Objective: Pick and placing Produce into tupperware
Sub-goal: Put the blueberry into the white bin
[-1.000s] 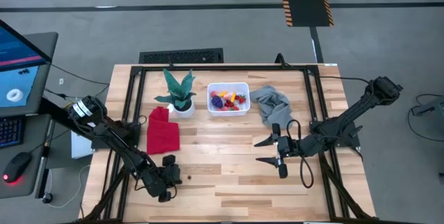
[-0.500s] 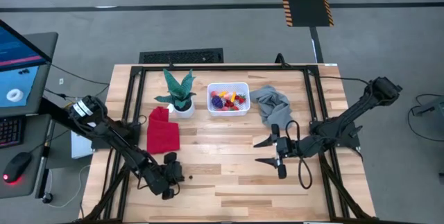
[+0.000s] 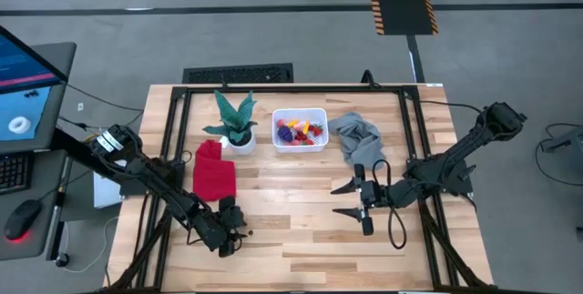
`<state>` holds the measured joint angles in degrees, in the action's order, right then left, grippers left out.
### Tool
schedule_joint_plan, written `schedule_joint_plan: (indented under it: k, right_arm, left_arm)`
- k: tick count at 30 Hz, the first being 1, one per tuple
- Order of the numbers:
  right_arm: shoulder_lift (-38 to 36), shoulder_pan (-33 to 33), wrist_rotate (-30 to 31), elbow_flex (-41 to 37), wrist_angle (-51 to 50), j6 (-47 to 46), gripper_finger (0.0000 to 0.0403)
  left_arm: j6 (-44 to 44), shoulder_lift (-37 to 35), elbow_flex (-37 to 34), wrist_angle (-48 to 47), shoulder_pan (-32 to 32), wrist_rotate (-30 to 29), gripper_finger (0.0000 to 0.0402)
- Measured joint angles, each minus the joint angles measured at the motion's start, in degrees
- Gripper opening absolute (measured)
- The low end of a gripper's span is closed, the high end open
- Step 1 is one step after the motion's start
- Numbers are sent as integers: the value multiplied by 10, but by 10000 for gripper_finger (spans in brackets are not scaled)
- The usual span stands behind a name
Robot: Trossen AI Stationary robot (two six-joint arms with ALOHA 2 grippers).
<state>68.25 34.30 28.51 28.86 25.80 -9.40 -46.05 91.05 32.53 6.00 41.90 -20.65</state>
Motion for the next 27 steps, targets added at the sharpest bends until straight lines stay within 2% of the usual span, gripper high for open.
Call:
schedule_joint_plan:
  k: [13, 18, 27]
  right_arm:
    - [0, 0, 0, 0, 0, -1, 255]
    - [0, 0, 0, 0, 0, -1, 255]
    - [0, 0, 0, 0, 1, -2, 255]
  left_arm:
    - [18, 0, 0, 7, -19, 4, 152]
    - [44, 0, 0, 44, -19, 36, 146]
    - [37, 58, 5, 84, -19, 33, 145]
